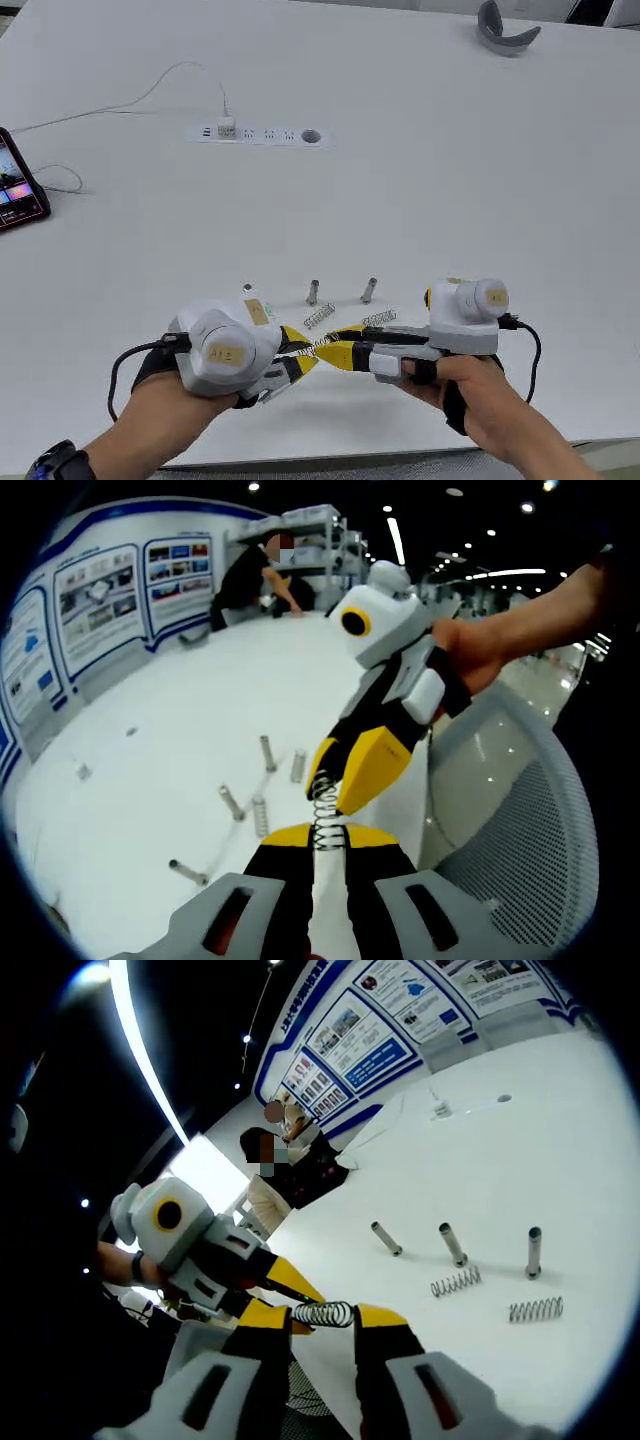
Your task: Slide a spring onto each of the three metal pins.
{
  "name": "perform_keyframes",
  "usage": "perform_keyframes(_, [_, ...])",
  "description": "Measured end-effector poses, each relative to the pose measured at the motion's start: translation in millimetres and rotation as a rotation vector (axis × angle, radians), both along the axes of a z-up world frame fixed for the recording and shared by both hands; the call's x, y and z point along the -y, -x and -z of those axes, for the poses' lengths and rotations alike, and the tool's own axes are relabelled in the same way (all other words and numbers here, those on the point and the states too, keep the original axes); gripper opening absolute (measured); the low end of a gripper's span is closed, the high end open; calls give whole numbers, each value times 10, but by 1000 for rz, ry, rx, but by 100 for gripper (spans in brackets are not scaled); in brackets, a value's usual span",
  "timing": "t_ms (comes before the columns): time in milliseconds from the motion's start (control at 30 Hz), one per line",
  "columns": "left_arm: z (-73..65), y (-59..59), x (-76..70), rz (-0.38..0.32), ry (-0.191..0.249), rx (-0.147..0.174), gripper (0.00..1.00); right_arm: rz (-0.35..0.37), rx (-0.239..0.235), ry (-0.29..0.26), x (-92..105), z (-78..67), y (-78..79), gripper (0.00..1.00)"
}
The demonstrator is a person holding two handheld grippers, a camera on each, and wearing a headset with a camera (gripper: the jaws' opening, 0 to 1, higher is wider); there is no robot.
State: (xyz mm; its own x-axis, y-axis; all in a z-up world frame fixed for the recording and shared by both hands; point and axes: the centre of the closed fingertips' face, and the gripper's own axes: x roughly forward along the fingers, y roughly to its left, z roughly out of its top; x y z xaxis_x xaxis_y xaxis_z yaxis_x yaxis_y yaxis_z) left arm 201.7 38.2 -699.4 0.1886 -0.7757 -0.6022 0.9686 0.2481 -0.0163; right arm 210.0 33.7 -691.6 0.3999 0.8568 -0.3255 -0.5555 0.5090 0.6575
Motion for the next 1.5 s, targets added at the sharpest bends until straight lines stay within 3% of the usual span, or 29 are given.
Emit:
perform_keyframes(767, [-16,9,23,50,-12,23,10,-29,4,-34,-19,-120,16,12])
perform_keyframes(1100, [-80,2,83,72,16,19,10,-57,51,8,-22,-233,-39,13])
perform_keyframes(1333, [-123,38,122,92,42,6,10,-136,68,62,-36,-283,-5,13])
perform_keyframes(1500, [-172,34,131,94,87,-35,9,-225,93,139,-21,-305,27,12])
